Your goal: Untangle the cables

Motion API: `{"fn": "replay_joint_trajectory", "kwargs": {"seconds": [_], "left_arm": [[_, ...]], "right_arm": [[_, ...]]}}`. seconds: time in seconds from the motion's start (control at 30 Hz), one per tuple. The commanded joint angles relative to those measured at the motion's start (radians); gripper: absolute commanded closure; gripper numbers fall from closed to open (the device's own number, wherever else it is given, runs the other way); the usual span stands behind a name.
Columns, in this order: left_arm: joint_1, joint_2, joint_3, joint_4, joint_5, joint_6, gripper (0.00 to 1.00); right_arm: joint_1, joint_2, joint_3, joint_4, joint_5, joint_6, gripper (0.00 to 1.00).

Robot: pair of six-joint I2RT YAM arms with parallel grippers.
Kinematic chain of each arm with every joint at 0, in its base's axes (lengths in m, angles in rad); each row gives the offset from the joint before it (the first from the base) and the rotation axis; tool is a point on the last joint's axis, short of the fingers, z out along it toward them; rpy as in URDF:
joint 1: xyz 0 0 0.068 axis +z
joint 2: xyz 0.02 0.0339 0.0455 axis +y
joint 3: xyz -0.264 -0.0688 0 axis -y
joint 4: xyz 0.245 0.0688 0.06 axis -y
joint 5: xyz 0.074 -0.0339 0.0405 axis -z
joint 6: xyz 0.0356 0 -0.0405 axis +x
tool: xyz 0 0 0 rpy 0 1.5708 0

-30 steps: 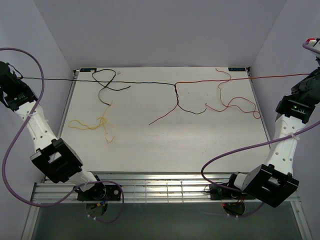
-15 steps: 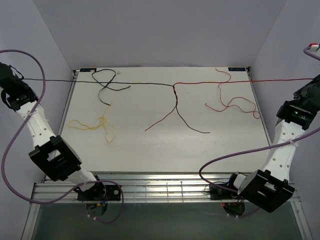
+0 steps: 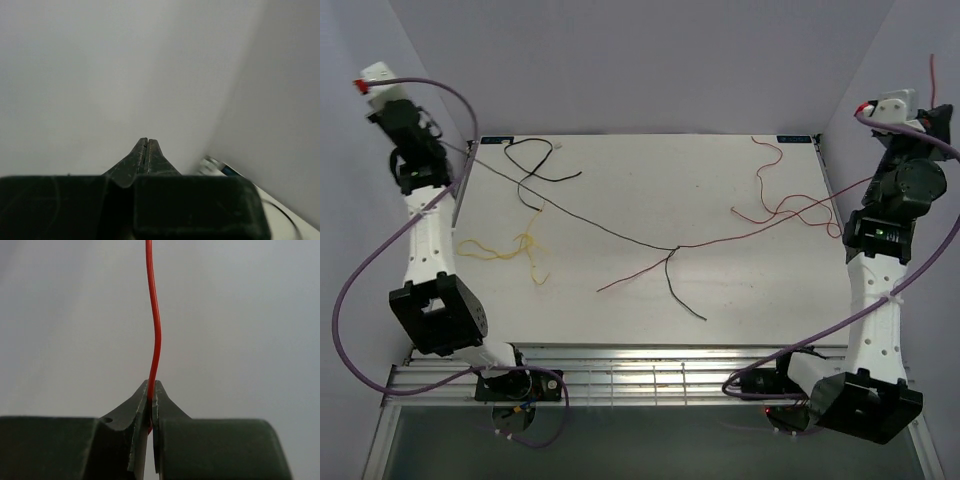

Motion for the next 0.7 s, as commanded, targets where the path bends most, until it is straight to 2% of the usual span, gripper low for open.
{"fn": "replay_joint_trajectory", "kwargs": {"seconds": [0.0, 0.03, 0.1, 0.13, 0.17, 0.23, 0.27, 0.33, 0.37, 0.5, 0.67], "left_arm": [[-0.277, -0.008, -0.005, -0.075, -0.056, 0.033, 1.00], [-0.332, -0.014, -0.005, -0.091, -0.008, -0.084, 1.00], [-0.370, -0.022, -0.022, -0.146, 0.089, -0.212, 1.00], [-0.380, -0.025, -0.037, -0.150, 0.129, -0.330, 1.00], [-0.393, -0.030, -0.057, -0.147, 0.216, -0.372, 1.00], [-0.467, -0.025, -0.116, -0.142, 0.264, -0.448, 1.00], [-0.496, -0.020, -0.137, -0.136, 0.296, -0.455, 1.00], [-0.582, 0.012, -0.186, -0.127, 0.315, -0.455, 1.00], [-0.610, 0.027, -0.199, -0.127, 0.318, -0.454, 1.00], [-0.694, 0.166, -0.214, -0.168, 0.312, -0.470, 1.00], [-0.700, 0.328, -0.067, -0.428, 0.160, -0.519, 1.00]], "right_arm": [[0.142, -0.005, 0.035, -0.104, -0.171, 0.219, 0.92], [0.173, 0.005, 0.050, -0.186, -0.340, 0.344, 0.92], [0.184, 0.050, 0.082, -0.238, -0.559, 0.486, 0.92], [0.197, 0.064, 0.081, -0.233, -0.769, 0.609, 0.92], [0.207, 0.077, 0.070, -0.201, -0.852, 0.674, 0.92], [0.257, 0.110, -0.003, -0.132, -0.987, 0.761, 0.92], [0.282, 0.119, -0.034, -0.064, -0.976, 0.828, 0.92], [0.317, 0.168, -0.089, -0.048, -0.965, 0.859, 0.92], [0.361, 0.194, -0.088, -0.093, -0.959, 0.856, 0.92], [0.409, 0.364, -0.040, -0.248, -0.852, 0.897, 0.92], [0.417, 0.505, 0.012, -0.380, -0.710, 0.922, 0.92]]}}
